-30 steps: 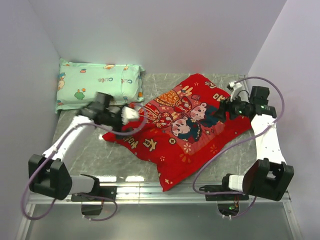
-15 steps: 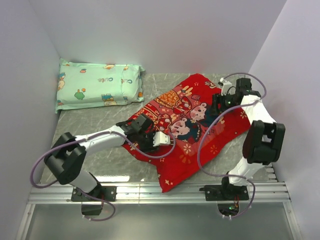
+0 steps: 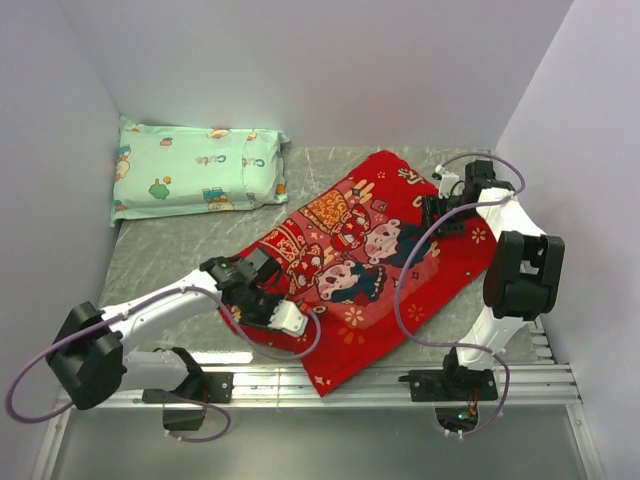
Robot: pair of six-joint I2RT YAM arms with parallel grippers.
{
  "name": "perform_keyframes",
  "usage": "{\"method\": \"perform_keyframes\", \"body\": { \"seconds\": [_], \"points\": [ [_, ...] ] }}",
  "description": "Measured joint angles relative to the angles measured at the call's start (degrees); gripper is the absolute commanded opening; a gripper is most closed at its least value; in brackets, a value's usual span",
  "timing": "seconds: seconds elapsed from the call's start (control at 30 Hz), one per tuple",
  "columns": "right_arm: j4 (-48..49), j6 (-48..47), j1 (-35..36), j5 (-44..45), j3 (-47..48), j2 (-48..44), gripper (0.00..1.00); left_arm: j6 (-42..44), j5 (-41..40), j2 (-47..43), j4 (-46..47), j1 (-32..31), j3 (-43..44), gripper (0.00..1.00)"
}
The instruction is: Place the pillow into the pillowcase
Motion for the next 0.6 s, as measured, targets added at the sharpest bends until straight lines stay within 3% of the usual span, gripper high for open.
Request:
{"method": "perform_keyframes", "body": {
  "seconds": [0.13,0.3,0.43,0.5,0.6],
  "points": [
    [-0.7,-0.1,0.1,-0.2,0.0,0.0,0.70,0.4,-0.6,-1.2,-6.9,2.6,-1.0,0.62],
    [-1.2,-1.9,0.1,0.5,-0.4,-0.1,0.70,-7.3,1.1,5.3,-7.2,9.6,2.9,0.63],
    [-1.2,-3.7,0.1,1.9,-2.7,-0.4,0.71,-16.0,1.0,15.4,-0.7,11.6,7.9,0.57],
    [-1.2,-4.5,0.1,2.5,-4.0,-0.7,0.72,-20.2,0.5,23.0,2.7,12.8,11.8,0.57],
    [-1.4,-5.4,0.1,3.5,-5.4,-1.5,0.73,-27.0,0.9,34.4,0.8,16.4,24.4,0.59]
  ]
}}
